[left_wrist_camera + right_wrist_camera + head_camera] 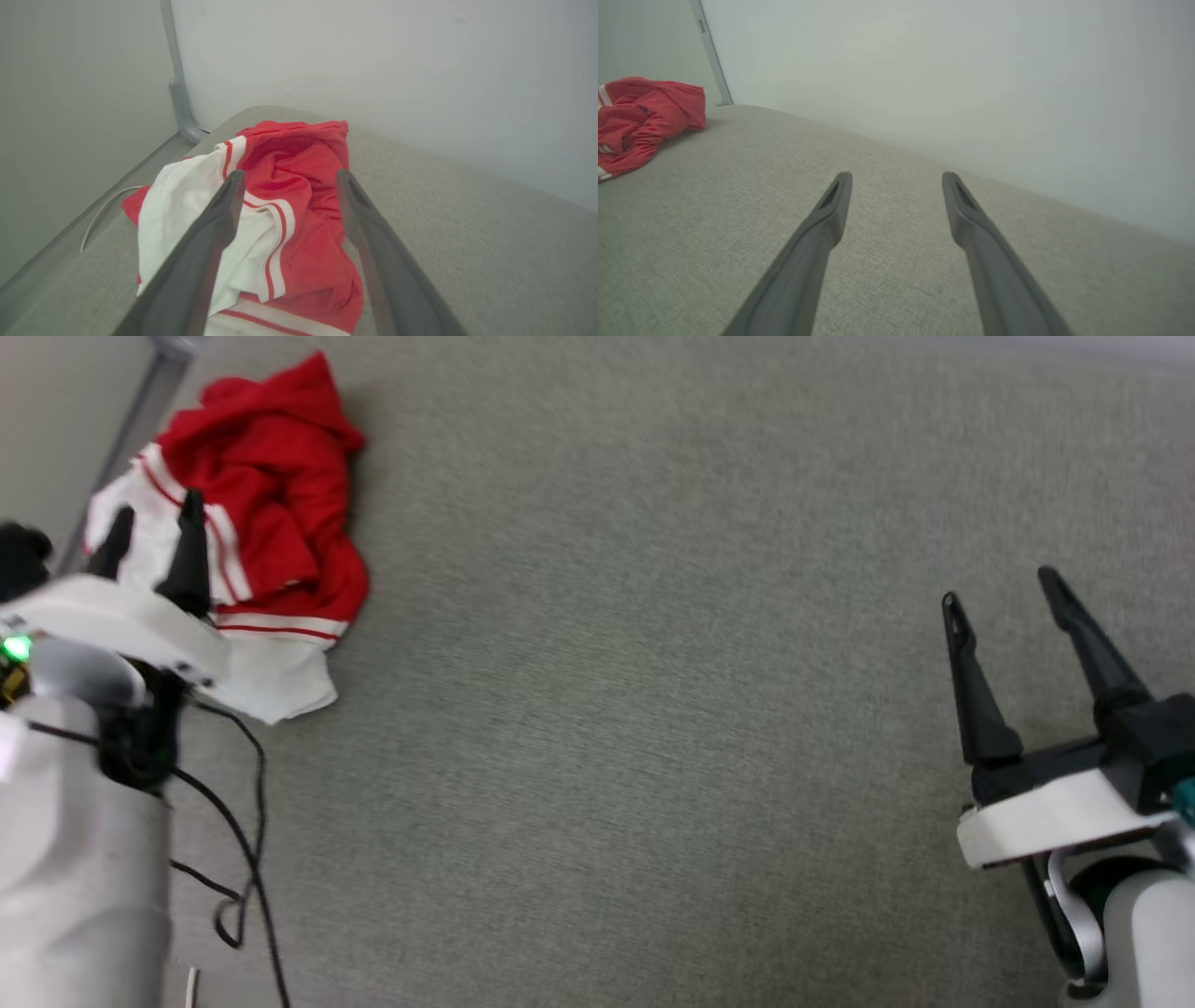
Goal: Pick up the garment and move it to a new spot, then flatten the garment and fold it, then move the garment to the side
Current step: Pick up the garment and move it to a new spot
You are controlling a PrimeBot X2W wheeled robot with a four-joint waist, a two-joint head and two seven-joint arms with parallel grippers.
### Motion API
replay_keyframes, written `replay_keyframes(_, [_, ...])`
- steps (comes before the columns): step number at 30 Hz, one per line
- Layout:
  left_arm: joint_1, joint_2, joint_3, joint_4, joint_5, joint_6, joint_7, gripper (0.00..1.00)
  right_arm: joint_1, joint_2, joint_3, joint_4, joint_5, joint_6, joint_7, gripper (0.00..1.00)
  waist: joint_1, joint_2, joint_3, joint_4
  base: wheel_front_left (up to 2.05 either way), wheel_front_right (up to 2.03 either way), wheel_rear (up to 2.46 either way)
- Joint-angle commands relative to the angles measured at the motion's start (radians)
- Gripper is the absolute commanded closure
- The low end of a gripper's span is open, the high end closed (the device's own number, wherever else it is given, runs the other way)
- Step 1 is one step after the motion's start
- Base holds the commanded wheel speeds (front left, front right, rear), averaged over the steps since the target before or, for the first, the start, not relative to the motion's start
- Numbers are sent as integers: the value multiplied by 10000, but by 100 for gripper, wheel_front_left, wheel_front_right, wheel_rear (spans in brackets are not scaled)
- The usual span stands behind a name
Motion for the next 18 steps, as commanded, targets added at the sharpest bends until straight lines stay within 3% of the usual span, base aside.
replay_keyframes(1, [-397, 255, -77, 112, -183, 2, 170, 0, -268, -48, 31, -73, -93, -10, -10, 0, -2, 0, 1079, -754, 0, 0, 0])
replay_keyframes(12, [-1860, 2017, -710, 2031, -1793, 5, 3806, 0, -1121, 89, 265, 92, -272, -10, -382, 0, -2, 0, 2456, -1480, 0, 0, 0])
replay_keyframes(18, [-1743, 2152, -844, 3505, -2137, 563, 6276, 0, -1305, 158, 261, 194, -221, -10, -499, 0, -2, 0, 2625, -1676, 0, 0, 0])
